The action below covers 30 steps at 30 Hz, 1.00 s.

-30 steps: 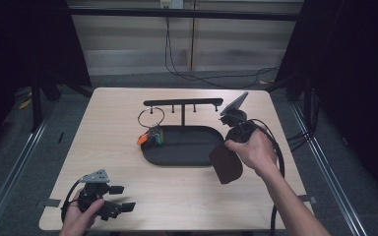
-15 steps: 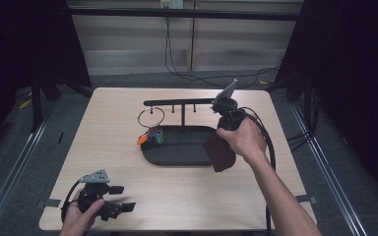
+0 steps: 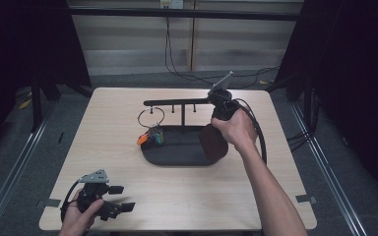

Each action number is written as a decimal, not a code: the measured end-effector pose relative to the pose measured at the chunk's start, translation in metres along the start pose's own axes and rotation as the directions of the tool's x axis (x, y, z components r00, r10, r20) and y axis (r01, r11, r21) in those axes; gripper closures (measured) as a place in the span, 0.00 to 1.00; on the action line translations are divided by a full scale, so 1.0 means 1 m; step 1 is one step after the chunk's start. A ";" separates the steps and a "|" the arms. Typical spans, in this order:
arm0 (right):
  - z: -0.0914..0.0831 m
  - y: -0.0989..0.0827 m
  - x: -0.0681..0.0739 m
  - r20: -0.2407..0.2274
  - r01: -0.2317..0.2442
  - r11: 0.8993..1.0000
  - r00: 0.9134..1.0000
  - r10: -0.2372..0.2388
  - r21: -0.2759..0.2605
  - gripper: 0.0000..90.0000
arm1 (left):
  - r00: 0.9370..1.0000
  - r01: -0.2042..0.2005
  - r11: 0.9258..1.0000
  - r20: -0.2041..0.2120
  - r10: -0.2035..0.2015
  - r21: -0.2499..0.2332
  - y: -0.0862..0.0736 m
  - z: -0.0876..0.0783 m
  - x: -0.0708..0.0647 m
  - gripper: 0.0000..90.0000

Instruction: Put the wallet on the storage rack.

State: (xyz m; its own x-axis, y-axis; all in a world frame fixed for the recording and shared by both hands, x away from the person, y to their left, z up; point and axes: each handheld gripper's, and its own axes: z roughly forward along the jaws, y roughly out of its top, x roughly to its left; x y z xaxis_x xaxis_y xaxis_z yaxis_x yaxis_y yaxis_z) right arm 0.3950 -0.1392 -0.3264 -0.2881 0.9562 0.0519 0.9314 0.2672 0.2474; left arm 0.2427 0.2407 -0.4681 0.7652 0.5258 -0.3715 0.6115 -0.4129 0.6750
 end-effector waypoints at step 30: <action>0.064 -0.003 -0.050 -0.283 -0.227 0.972 0.937 0.204 -0.051 0.93 | 1.000 0.006 1.000 0.000 -0.006 -0.004 0.000 0.000 0.001 0.19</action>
State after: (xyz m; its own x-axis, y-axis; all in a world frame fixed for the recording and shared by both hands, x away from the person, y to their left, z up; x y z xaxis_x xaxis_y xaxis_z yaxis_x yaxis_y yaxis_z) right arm 0.4214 -0.1798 -0.3920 -0.1429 0.9169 0.3727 0.9597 0.0363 0.2786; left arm 0.2436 0.2412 -0.4682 0.7611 0.5288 -0.3756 0.6155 -0.4061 0.6754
